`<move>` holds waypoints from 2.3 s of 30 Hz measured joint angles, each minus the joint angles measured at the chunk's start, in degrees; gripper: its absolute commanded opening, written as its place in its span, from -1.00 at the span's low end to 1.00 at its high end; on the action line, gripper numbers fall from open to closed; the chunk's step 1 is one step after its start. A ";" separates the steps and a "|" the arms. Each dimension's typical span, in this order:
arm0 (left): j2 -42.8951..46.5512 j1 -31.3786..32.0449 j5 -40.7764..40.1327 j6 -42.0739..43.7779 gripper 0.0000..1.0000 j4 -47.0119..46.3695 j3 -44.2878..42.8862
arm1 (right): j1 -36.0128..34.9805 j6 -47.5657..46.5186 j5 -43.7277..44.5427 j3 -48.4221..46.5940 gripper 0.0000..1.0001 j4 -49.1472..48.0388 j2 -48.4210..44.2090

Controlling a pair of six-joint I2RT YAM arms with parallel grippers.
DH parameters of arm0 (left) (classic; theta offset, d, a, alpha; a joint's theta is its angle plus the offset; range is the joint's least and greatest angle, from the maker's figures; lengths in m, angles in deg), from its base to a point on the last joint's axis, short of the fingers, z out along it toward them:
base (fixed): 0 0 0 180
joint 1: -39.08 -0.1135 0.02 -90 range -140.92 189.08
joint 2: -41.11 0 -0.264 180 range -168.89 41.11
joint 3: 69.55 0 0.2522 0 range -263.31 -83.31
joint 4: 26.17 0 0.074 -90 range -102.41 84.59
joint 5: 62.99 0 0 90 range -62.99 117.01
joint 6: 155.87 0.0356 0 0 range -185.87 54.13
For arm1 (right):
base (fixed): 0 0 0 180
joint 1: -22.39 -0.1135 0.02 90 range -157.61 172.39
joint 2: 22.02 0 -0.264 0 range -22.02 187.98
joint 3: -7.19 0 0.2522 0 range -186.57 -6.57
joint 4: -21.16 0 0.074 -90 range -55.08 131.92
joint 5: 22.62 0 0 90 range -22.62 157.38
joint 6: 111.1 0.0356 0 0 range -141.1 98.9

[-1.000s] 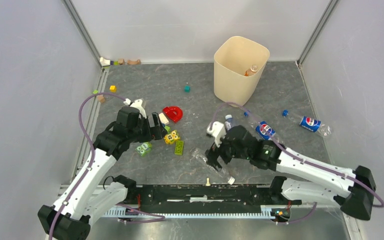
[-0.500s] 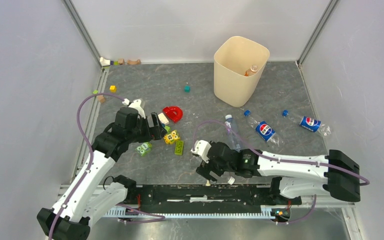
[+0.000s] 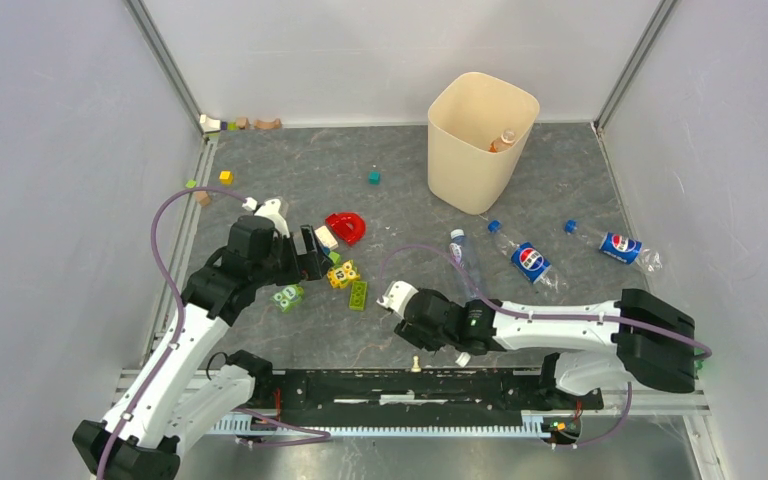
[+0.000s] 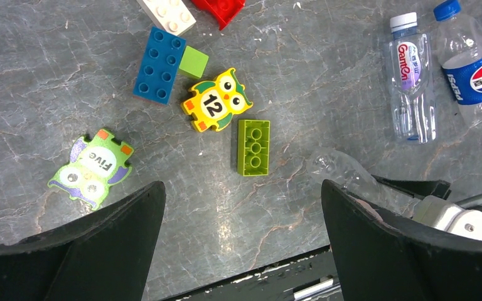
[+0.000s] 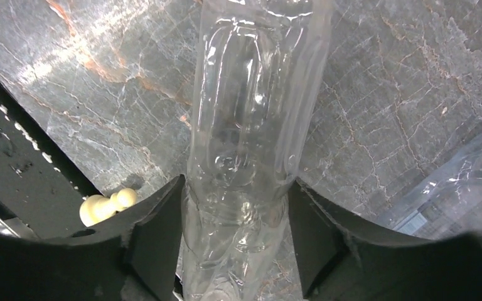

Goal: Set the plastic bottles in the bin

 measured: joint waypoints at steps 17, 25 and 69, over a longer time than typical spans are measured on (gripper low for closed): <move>-0.81 1.05 -0.44 -0.04 0.92 -0.02 0.02 | 2.32 -1.36 1.86 -6.32 -0.03 0.70 -10.01; -1.68 11.04 -0.50 -0.42 0.91 -3.30 0.00 | 12.07 -1.57 -3.78 -6.32 -0.02 -2.45 -18.08; -11.19 35.91 -4.48 -4.20 1.00 -49.59 -7.32 | 19.08 -5.05 -0.48 -23.17 -0.06 -1.46 -26.77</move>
